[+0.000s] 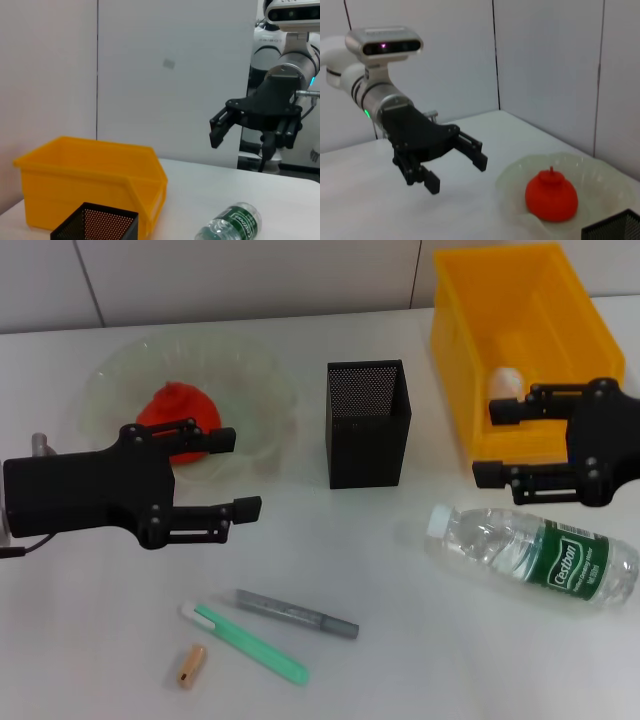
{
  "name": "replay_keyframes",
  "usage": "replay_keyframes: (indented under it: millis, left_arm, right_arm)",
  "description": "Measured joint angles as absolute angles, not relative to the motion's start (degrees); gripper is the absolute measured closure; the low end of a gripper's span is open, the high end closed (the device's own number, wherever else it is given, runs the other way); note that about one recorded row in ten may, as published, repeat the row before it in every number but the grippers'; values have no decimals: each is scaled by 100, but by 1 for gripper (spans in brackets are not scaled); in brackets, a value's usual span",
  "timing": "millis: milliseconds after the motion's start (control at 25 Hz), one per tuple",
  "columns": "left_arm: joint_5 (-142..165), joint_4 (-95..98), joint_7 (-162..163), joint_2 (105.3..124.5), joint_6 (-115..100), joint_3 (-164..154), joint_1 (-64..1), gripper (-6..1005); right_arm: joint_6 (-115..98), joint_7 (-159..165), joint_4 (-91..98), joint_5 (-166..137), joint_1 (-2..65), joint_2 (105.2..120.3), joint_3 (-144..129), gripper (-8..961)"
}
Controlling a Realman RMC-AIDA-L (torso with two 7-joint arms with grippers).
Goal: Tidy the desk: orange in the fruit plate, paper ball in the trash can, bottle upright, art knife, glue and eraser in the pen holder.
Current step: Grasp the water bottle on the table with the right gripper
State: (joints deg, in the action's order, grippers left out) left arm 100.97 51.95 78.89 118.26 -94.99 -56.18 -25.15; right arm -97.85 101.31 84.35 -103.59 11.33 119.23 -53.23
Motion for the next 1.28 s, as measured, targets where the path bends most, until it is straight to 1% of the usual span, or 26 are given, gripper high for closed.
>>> replay_keyframes:
  millis: [320,760,1280]
  left_arm:
    - [10111,5281,7940,11832,-9476,-5648,-2503,225]
    - [10168,5236,7900,11831,-9466,-5654,-2481,228]
    - [10254,5156,7890,11854,-9465,-5711,-2479,231]
  right_arm:
    - [-9728,10670,8440,-10930,1157,11924,-5255,227]
    - [-9855,12016,9132,-12609,1599,11927,-5391,227]
    - [-10333,12758,9733,-14663,2073,11926,-6585,226]
